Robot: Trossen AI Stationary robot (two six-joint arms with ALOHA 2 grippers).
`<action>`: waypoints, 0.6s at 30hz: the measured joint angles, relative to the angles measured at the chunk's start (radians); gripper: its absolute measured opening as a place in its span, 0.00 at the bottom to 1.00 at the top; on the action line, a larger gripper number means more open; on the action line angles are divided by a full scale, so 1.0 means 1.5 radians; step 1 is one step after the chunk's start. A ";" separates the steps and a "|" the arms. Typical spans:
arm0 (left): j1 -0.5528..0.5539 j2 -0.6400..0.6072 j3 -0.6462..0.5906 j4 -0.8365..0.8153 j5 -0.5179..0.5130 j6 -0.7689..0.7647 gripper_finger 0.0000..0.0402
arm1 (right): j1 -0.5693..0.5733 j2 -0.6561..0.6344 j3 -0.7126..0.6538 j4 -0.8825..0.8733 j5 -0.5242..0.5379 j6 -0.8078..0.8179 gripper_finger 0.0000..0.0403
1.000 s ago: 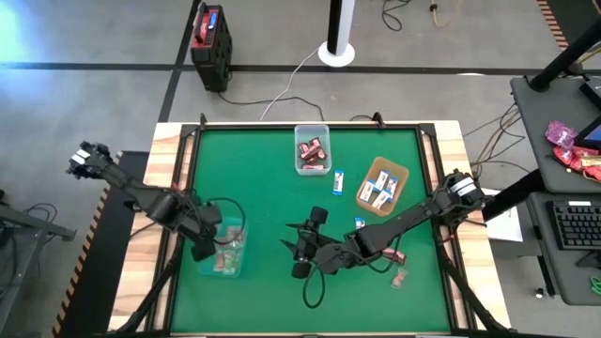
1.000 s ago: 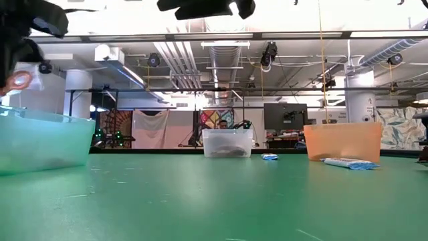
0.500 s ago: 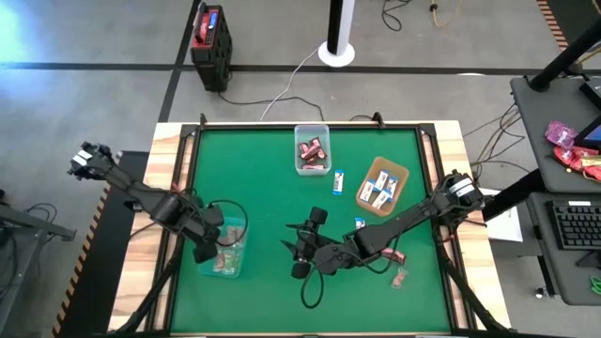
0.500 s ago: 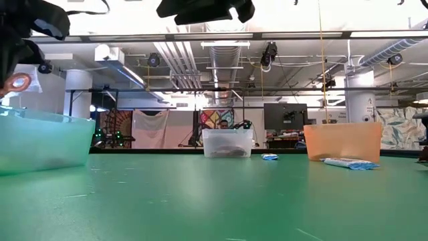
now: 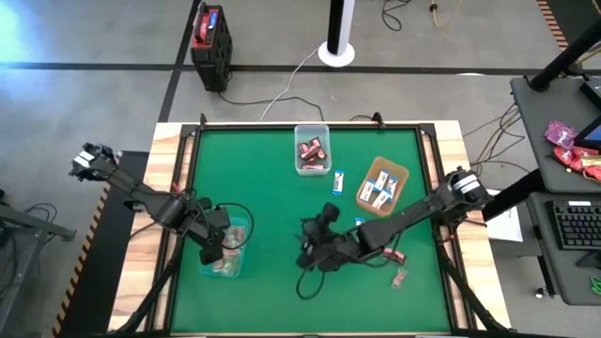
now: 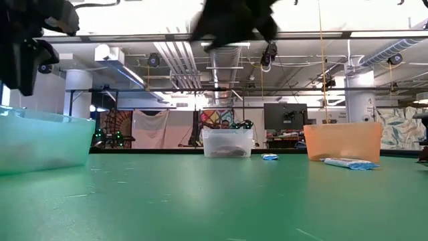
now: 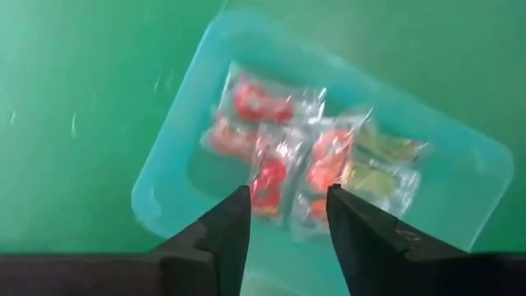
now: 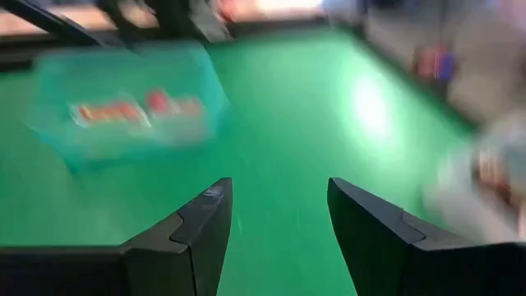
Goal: Sort candy by brand, put in halloween buckets
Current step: Put the white chocolate into the orange bin
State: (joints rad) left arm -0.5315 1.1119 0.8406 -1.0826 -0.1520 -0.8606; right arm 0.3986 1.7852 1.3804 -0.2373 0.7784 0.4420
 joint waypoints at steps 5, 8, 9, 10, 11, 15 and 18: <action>0.000 -0.004 0.000 0.081 -0.036 0.077 0.37 | -0.027 -0.024 0.000 -0.353 -0.154 0.368 0.48; 0.000 -0.003 0.000 0.144 -0.060 0.148 0.37 | -0.026 -0.018 -0.001 -0.540 -0.242 0.510 0.48; 0.000 -0.003 0.000 0.162 -0.068 0.171 0.37 | -0.025 -0.016 -0.002 -0.585 -0.263 0.543 0.48; 0.000 -0.003 0.000 0.177 -0.079 0.192 0.37 | -0.024 -0.014 -0.005 -0.620 -0.279 0.569 0.48; 0.000 -0.003 0.000 0.191 -0.091 0.213 0.37 | -0.023 -0.013 -0.010 -0.644 -0.288 0.590 0.48; 0.001 -0.003 0.000 0.220 -0.135 0.275 0.37 | -0.027 -0.015 -0.045 -0.618 -0.311 0.609 0.48; 0.002 -0.003 0.000 0.223 -0.138 0.303 0.37 | -0.030 -0.015 -0.066 -0.597 -0.338 0.628 0.48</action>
State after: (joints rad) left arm -0.5282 1.1076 0.8406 -0.7483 -0.3588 -0.4068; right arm 0.3534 1.7634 1.2812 -1.1326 0.2714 1.3833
